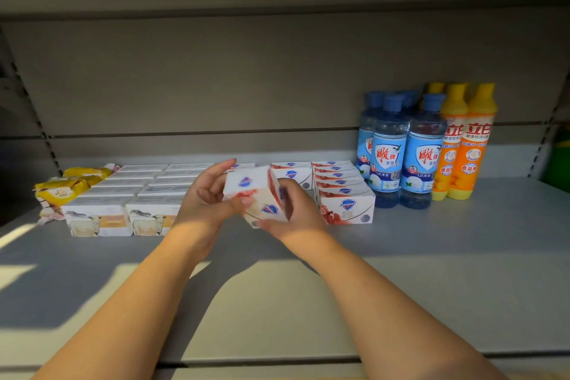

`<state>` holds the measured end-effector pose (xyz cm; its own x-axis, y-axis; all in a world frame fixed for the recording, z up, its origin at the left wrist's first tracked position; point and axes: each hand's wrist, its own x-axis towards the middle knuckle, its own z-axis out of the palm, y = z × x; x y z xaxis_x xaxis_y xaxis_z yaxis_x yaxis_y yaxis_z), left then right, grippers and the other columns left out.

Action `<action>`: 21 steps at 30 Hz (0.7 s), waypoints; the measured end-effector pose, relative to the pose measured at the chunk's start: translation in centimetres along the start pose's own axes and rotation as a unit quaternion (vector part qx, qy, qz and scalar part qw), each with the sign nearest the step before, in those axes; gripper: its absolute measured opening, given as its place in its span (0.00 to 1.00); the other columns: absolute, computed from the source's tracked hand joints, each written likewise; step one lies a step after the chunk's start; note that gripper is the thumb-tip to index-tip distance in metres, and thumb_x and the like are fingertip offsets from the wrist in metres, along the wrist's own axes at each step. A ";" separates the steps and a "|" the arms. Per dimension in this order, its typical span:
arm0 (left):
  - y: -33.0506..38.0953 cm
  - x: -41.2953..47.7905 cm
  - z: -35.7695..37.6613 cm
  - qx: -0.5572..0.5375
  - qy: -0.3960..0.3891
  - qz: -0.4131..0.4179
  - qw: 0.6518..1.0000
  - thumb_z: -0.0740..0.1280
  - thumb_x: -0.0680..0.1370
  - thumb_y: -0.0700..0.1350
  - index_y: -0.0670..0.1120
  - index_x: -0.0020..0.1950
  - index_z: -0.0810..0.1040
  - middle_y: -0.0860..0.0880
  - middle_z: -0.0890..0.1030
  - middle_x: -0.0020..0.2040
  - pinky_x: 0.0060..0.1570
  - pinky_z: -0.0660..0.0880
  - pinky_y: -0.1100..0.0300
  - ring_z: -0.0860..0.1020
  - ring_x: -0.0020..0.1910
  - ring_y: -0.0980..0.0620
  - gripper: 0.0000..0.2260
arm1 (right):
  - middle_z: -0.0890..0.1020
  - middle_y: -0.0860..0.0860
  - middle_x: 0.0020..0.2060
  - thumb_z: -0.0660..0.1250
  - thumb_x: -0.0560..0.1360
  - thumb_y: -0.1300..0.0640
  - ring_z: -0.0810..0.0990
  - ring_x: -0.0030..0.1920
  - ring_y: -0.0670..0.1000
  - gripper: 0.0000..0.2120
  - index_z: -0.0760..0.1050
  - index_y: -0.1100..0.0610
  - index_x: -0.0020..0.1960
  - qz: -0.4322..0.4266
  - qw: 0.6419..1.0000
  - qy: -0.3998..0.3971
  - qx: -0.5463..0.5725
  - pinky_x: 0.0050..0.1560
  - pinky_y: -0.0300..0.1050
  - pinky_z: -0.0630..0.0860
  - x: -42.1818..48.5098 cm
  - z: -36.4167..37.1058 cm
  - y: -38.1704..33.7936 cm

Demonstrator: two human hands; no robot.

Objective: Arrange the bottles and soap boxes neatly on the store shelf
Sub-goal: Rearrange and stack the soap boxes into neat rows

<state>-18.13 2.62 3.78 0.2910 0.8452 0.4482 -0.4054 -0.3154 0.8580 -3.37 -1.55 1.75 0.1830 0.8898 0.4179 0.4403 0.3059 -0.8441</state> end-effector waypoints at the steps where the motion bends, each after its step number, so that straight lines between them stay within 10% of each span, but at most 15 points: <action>1: 0.0 -0.3 0.3 0.051 -0.002 0.027 0.998 0.71 0.62 0.28 0.50 0.54 0.77 0.55 0.84 0.44 0.46 0.79 0.63 0.81 0.47 0.55 0.26 | 0.76 0.41 0.43 0.75 0.64 0.64 0.77 0.42 0.42 0.20 0.72 0.47 0.49 -0.031 0.999 0.039 -0.020 0.42 0.31 0.70 0.1 -0.1 0.2; 9: -0.7 -0.7 0.8 0.489 -0.042 0.412 0.768 0.72 0.66 0.38 0.41 0.49 0.80 0.54 0.79 0.53 0.55 0.70 0.58 0.73 0.54 0.49 0.12 | 0.80 0.58 0.49 0.74 0.60 0.72 0.73 0.54 0.50 0.16 0.80 0.64 0.47 -0.248 0.922 0.270 -0.126 0.57 0.36 0.68 0.8 -1.5 0.5; 16: -3.1 0.5 -2.1 0.508 0.013 0.151 0.848 0.79 0.63 0.40 0.49 0.49 0.79 0.64 0.74 0.48 0.51 0.69 0.60 0.72 0.53 0.53 0.18 | 0.80 0.53 0.48 0.69 0.57 0.72 0.75 0.53 0.59 0.23 0.80 0.57 0.49 -0.204 0.931 0.153 -0.261 0.52 0.43 0.64 0.3 -1.5 0.7; 21: -4.1 0.4 -2.8 0.523 -0.140 0.018 0.841 0.74 0.70 0.53 0.63 0.50 0.78 0.73 0.76 0.47 0.50 0.66 0.80 0.72 0.49 0.75 0.11 | 0.75 0.49 0.59 0.69 0.66 0.59 0.68 0.61 0.53 0.26 0.72 0.48 0.63 -0.036 0.938 0.009 -0.344 0.57 0.43 0.66 0.7 -1.5 1.6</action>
<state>-18.81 5.47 -0.30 0.5462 0.7387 0.3949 0.5221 -0.6689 0.5291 -1.26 -0.99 1.20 0.1440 0.8674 0.4762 0.9144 0.0674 -0.3991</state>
